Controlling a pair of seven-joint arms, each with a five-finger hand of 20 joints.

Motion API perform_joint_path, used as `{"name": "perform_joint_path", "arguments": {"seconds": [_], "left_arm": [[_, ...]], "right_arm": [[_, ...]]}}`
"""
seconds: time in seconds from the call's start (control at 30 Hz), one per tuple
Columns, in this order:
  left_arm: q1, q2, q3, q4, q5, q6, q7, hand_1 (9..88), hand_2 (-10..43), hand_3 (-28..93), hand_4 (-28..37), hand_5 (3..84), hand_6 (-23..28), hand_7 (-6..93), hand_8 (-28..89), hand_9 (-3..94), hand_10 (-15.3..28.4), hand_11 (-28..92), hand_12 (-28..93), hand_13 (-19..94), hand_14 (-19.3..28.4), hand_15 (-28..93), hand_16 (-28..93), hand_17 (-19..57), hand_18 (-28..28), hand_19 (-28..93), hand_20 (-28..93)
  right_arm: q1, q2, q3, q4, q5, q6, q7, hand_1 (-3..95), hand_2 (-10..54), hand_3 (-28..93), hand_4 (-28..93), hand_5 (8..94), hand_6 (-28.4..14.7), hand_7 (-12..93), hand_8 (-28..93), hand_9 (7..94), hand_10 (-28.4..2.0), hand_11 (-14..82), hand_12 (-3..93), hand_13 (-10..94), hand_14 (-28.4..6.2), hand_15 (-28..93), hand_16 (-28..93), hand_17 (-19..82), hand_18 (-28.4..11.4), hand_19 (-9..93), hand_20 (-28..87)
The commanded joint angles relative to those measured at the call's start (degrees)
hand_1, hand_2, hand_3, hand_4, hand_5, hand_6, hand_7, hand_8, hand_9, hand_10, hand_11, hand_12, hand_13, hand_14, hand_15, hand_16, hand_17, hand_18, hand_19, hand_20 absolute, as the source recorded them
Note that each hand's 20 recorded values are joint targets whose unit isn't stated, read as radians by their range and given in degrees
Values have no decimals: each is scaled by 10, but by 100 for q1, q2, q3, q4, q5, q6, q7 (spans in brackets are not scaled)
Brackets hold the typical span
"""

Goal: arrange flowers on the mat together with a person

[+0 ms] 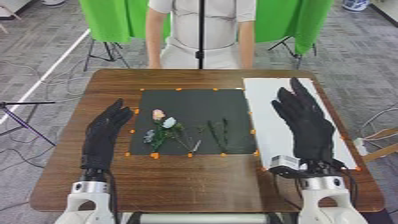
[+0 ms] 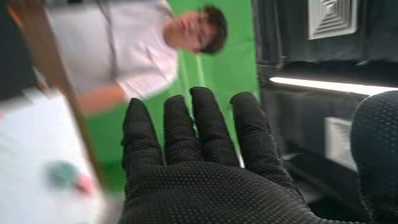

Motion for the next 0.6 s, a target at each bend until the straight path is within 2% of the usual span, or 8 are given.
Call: {"name": "perform_joint_path", "arguments": {"seconds": [0.03,0.27,0.6], "left_arm": [[26,-59,48,34,52,-81,42,253,-73,671,-193,434,40,63,-54,421,124,128,168,362,147,105,23,89,85,23,186],[64,-86,14,-10,48,-75,13,253,-72,672,-193,434,39,64,-54,421,124,128,167,361,146,105,23,88,85,22,185],[65,-107,16,-8,47,-76,-14,253,-72,671,-193,434,39,64,-54,420,123,126,168,361,145,106,23,84,87,21,184]], "right_arm": [[-131,-28,28,-70,260,216,-95,55,34,803,-203,285,-27,80,-95,343,-131,24,89,238,-80,45,98,146,-116,16,250],[-211,-116,25,-44,187,239,-68,51,37,801,-201,315,-46,77,-94,355,-133,28,87,241,-81,55,83,148,-112,15,247],[-180,-132,-36,-16,253,112,7,50,38,799,-200,338,-21,95,-90,361,-140,32,93,259,-98,80,79,153,-119,22,250]]}}
